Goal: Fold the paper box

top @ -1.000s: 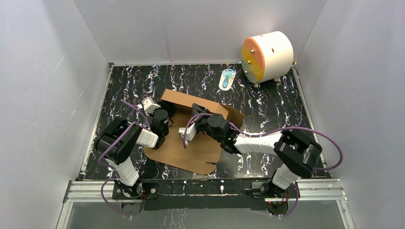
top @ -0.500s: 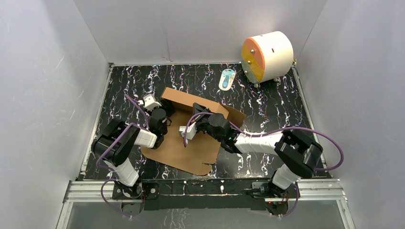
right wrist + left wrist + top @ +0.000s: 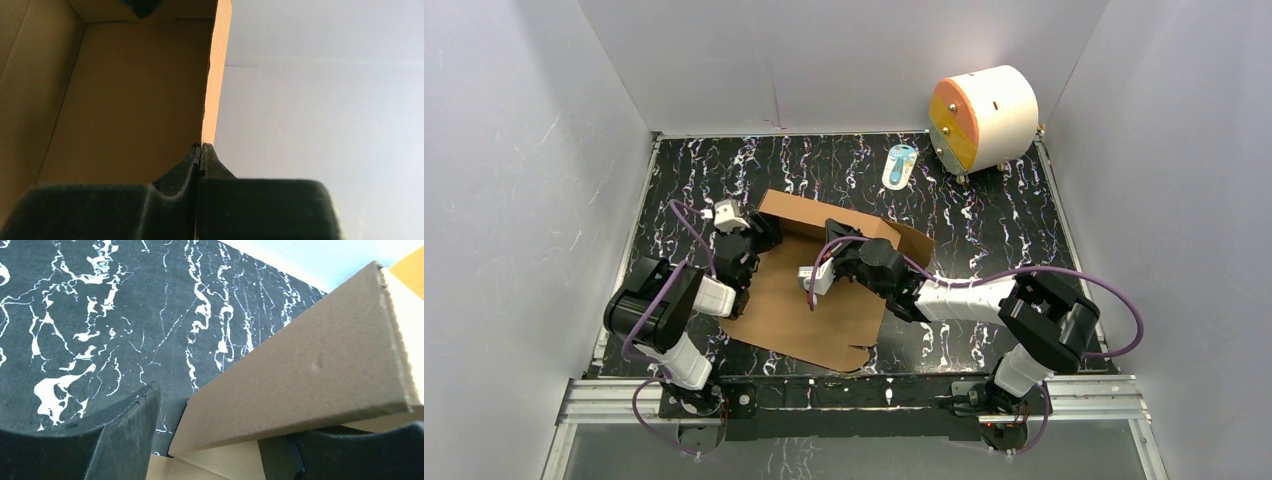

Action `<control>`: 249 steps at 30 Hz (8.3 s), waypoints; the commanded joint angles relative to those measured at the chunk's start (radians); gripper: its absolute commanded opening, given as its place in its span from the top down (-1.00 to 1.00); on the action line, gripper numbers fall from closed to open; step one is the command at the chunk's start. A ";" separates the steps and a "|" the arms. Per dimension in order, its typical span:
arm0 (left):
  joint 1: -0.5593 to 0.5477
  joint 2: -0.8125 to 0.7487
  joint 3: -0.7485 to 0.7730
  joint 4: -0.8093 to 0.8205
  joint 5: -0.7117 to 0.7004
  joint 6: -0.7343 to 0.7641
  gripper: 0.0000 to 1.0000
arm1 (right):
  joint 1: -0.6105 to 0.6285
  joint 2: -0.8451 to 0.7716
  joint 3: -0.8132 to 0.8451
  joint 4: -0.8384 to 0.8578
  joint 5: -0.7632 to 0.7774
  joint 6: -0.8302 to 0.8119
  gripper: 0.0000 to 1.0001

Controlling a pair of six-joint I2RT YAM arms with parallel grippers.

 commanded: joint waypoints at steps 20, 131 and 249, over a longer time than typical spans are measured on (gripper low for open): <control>-0.022 -0.096 0.010 0.092 -0.069 0.252 0.14 | 0.002 -0.010 -0.017 -0.047 -0.015 0.063 1.00; 0.240 -0.318 0.728 -1.449 0.793 -0.147 -0.65 | -0.026 -0.555 0.183 -0.816 0.043 1.119 -0.55; 0.196 -0.500 0.616 -1.567 0.415 -0.066 -0.38 | -0.388 -0.141 0.258 -0.447 -0.333 2.102 -0.01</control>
